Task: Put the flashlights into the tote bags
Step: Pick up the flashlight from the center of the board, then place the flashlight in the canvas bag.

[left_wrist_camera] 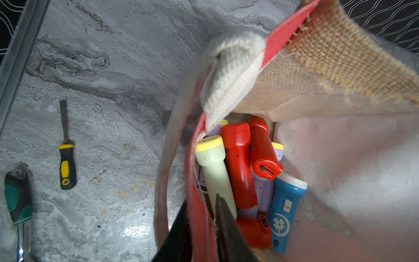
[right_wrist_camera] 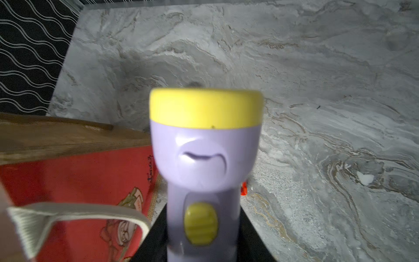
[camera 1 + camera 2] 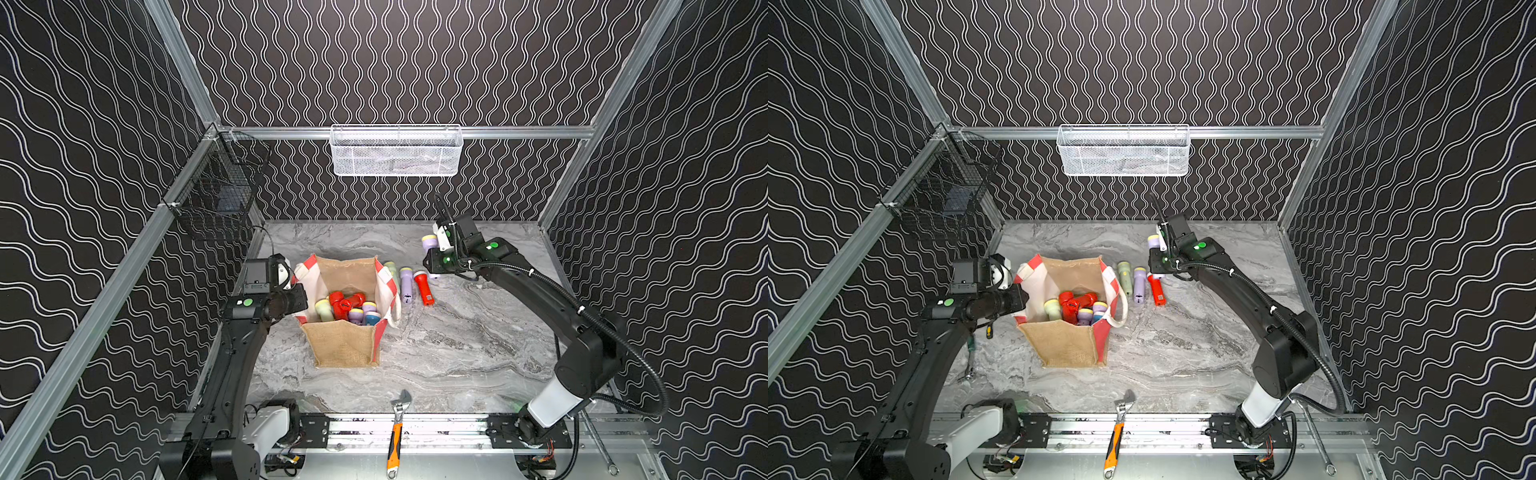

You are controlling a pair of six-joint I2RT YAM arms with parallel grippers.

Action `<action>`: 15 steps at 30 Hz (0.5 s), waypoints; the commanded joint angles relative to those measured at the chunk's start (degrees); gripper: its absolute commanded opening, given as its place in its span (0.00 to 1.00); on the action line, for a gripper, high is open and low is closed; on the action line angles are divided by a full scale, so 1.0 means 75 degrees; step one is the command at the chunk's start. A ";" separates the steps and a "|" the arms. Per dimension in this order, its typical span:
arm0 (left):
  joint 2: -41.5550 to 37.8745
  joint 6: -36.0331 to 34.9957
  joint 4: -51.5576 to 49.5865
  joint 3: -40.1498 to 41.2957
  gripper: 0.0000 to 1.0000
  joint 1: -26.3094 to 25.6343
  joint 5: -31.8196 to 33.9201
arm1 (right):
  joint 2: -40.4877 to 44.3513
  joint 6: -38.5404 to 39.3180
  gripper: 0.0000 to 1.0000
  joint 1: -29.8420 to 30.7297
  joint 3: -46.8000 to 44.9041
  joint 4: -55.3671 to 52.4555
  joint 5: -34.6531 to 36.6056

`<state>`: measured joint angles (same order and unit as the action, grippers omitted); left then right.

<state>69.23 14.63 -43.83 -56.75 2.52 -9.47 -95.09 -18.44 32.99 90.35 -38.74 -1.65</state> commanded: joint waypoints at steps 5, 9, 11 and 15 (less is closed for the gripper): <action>0.0028 -0.0084 0.0124 -0.0070 0.23 0.0003 -0.0085 | 0.0375 -0.0159 0.31 0.0672 0.0604 0.0142 -0.0362; -0.0097 -0.0076 0.0133 -0.0027 0.23 0.0003 -0.0128 | 0.0448 -0.0334 0.31 0.1095 0.0817 0.0460 -0.0641; -0.0145 -0.0060 0.0166 0.0008 0.23 0.0010 -0.0157 | 0.0416 -0.0457 0.31 0.1356 0.0911 0.0749 -0.0907; -0.0056 -0.0054 0.0148 -0.0041 0.23 0.0002 -0.0291 | 0.0120 -0.0712 0.32 0.1727 0.1207 0.1234 -0.1401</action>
<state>68.47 14.63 -43.86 -56.75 2.52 -10.55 -93.03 -21.74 44.88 97.82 -34.81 -8.49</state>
